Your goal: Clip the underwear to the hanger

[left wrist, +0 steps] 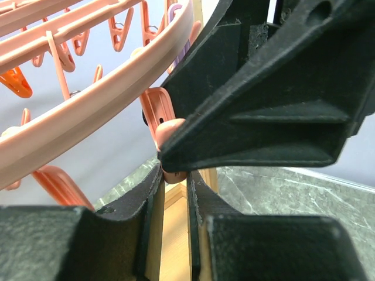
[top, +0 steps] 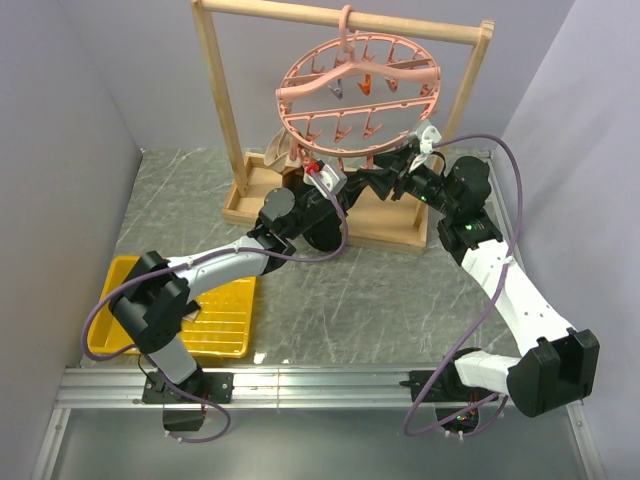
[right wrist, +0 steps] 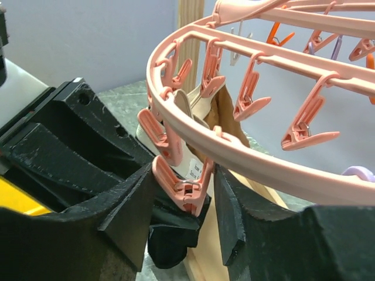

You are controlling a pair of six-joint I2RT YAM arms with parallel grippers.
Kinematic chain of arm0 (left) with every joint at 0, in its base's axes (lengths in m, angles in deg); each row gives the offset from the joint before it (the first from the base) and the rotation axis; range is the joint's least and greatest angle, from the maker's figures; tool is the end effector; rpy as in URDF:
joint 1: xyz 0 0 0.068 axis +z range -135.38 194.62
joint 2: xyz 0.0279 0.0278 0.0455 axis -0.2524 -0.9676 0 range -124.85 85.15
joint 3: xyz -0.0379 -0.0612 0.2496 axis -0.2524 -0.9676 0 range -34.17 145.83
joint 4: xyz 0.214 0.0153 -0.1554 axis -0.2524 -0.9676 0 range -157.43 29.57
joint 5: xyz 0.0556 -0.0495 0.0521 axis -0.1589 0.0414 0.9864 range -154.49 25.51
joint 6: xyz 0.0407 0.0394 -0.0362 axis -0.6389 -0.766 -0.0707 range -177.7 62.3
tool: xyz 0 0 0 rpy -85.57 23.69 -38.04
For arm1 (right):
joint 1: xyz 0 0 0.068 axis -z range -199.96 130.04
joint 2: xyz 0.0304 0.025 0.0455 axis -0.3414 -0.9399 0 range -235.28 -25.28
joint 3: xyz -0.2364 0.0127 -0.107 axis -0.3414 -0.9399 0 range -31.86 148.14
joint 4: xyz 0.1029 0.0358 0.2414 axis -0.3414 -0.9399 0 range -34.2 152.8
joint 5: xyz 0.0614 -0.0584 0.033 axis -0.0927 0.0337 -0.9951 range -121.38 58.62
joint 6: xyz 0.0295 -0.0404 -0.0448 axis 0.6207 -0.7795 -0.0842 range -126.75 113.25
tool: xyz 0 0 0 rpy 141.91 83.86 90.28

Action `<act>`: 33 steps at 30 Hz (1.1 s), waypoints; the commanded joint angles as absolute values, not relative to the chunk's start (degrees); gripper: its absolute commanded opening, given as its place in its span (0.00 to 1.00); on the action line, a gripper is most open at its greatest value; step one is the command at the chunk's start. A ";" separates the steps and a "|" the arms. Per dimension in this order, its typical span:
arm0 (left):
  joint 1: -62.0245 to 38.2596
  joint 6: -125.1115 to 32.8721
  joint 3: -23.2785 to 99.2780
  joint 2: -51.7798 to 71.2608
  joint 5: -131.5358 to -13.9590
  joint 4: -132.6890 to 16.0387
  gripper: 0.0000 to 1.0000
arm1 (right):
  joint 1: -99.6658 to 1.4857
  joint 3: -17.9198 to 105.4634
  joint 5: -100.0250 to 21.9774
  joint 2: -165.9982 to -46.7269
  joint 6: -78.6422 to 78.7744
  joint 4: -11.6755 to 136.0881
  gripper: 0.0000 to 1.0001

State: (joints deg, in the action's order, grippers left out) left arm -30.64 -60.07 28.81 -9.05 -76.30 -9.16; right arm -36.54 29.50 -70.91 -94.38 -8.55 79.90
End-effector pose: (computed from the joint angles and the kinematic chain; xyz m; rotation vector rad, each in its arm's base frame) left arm 0.2744 -0.2924 0.3291 0.6750 1.0707 -0.7750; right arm 0.2768 0.1179 0.3923 -0.7886 1.2554 0.6934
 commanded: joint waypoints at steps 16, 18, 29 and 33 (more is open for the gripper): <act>-31.17 -60.25 25.69 -1.61 -79.60 -15.07 0.59 | -37.45 31.77 -68.03 -94.45 -6.84 82.67 0.00; -31.00 -60.25 24.38 0.94 -79.60 -18.23 0.60 | -37.28 31.77 -67.95 -94.36 -5.36 82.58 0.00; -29.50 -79.49 23.92 13.43 -100.43 -62.07 0.63 | -39.91 33.00 -61.89 -94.10 -4.11 78.80 0.00; -29.42 -83.61 27.95 10.01 -98.24 -70.17 0.62 | -42.46 32.74 -57.67 -93.57 -3.15 77.13 0.00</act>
